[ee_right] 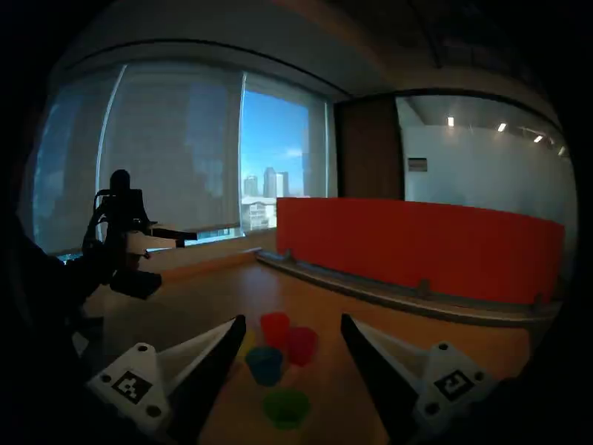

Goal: Pour water

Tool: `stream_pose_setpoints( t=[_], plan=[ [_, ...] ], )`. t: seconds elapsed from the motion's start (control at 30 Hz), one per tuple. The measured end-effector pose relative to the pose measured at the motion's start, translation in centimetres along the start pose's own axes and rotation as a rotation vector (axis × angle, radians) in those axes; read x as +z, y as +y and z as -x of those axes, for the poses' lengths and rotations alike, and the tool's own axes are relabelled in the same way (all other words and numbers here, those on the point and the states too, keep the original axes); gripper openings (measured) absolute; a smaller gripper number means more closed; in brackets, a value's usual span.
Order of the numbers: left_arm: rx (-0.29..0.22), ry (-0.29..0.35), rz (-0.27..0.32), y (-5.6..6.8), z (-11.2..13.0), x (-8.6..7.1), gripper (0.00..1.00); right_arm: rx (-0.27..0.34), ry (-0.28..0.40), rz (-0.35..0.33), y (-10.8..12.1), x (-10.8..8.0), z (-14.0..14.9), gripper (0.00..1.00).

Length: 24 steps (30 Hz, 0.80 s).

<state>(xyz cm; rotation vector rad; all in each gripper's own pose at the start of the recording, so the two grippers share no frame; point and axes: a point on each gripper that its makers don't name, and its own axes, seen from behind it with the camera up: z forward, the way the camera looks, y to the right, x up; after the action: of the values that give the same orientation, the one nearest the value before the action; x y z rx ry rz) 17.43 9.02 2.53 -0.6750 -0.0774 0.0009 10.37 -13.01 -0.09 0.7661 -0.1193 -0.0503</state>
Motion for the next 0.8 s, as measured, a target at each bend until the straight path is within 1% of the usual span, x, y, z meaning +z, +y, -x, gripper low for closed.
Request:
stream_pose_setpoints(
  t=[0.2, 0.47, 0.8],
  plan=[
    [0.018, -0.042, 0.016, -0.1, 0.9, 0.1, 0.8, -0.028, -0.052, -0.012, 0.0, 0.0, 0.8, 0.99],
    [0.03, -0.083, 0.049, 0.3, 1.8, 0.3, 0.8, -0.068, -0.128, -0.027, 0.2, -0.1, 2.1, 0.99],
    [0.06, -0.133, 0.082, 0.6, 2.9, 0.9, 0.8, -0.082, -0.204, -0.043, 0.7, -0.1, 3.6, 0.99]
  ],
)
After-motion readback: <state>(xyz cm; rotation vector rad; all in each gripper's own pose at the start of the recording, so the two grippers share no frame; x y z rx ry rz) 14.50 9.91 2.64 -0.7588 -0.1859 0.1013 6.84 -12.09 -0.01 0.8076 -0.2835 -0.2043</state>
